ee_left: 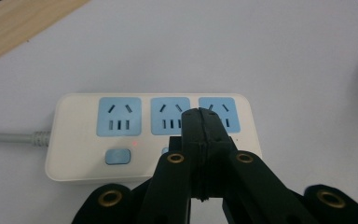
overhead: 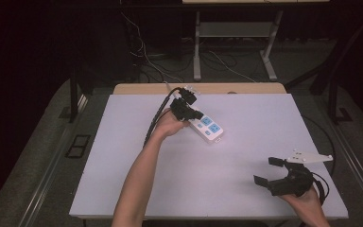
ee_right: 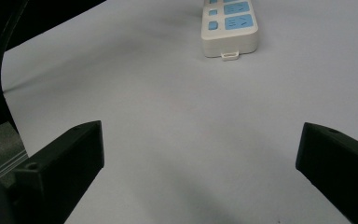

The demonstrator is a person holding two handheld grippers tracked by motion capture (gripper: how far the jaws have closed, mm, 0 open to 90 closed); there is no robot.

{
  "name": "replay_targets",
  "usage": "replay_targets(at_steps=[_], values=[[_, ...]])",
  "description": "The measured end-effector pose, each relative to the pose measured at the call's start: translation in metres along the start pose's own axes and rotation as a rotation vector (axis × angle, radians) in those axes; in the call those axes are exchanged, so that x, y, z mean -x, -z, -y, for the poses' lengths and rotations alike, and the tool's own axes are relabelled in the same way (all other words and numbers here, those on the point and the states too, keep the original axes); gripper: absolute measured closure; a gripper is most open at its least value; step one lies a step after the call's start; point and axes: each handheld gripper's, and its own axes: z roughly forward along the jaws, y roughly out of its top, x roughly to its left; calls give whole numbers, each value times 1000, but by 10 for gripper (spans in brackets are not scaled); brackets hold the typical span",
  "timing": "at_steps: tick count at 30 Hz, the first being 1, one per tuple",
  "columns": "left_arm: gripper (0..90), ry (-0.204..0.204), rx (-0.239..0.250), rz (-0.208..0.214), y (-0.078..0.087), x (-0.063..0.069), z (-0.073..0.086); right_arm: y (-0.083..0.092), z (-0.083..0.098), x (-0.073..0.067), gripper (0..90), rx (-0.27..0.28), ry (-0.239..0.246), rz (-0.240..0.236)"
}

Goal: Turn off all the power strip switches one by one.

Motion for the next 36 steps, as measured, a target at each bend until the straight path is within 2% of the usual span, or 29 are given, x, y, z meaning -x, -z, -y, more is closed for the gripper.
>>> replay_targets(at_steps=[6,15,36], values=[[894,6,8,-14,2,-6,-3,0,0,0,8,0,2,0],[893,10,-15,-18,-7,-12,1,0,0,1,8,0,1,2],[893,20,-58,-17,-30,-12,10,0,0,1,8,-5,3,0]])
